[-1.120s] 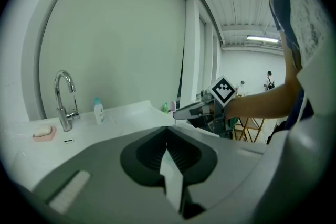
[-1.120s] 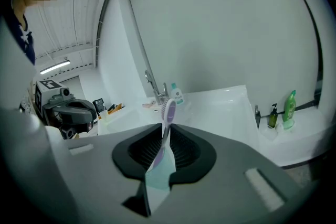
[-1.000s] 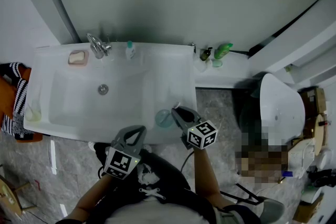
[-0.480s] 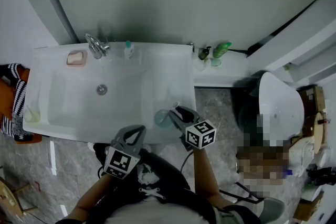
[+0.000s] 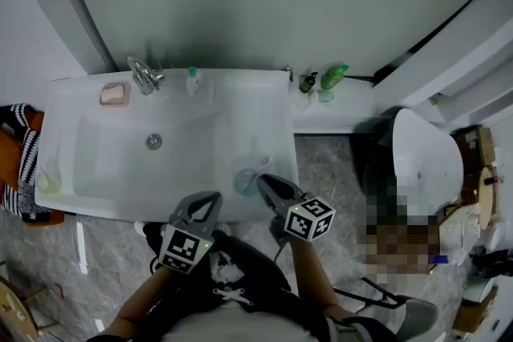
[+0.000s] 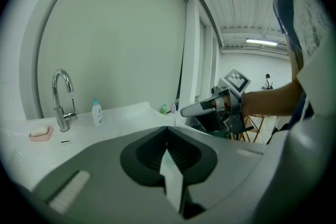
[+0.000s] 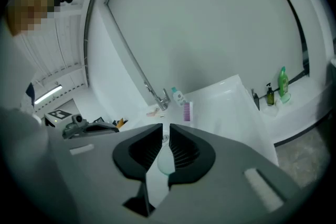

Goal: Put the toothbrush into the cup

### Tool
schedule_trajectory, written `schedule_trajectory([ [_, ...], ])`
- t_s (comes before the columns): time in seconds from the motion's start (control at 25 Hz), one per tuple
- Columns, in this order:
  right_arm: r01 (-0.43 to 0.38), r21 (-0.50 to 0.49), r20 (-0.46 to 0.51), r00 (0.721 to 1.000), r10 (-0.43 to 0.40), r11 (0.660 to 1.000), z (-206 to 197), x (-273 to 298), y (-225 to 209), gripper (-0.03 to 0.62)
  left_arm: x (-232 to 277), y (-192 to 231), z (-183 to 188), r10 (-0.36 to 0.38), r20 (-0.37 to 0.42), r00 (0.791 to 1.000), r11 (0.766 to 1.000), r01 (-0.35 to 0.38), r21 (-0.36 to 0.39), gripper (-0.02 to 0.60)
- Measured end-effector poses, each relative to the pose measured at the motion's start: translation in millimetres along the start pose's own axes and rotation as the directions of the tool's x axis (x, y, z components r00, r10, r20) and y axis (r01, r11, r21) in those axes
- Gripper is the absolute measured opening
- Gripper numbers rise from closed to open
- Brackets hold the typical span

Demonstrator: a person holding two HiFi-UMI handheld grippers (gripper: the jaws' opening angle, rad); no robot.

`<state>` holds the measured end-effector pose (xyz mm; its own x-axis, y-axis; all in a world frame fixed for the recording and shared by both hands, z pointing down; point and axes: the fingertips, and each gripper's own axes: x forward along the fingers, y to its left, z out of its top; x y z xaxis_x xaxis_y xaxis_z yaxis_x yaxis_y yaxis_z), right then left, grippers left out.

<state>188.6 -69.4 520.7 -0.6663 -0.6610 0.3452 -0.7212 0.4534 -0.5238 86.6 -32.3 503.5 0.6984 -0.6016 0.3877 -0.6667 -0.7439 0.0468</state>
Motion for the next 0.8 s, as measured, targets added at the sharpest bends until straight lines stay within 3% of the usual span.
schedule_trajectory([
  [0.08, -0.037, 0.024, 0.046, 0.998, 0.036, 0.999, 1.6, -1.3, 10.9, 0.007, 0.1, 0.3, 0.4, 0.001, 0.002, 1.0, 1.0, -0.001, 0.003, 0.0],
  [0.24, -0.095, 0.064, 0.11, 0.99, 0.088, 0.993, 0.1, -0.5, 27.2, 0.002, -0.2, -0.2, 3.8, 0.004, 0.012, 1.0, 1.0, -0.005, 0.01, 0.0],
  [0.8, -0.091, -0.029, 0.074, 0.993, 0.093, 0.995, -11.0, -2.0, 49.6, 0.0, -0.5, -12.1, 15.4, -0.007, 0.043, 0.999, 1.0, 0.006, 0.028, 0.0],
])
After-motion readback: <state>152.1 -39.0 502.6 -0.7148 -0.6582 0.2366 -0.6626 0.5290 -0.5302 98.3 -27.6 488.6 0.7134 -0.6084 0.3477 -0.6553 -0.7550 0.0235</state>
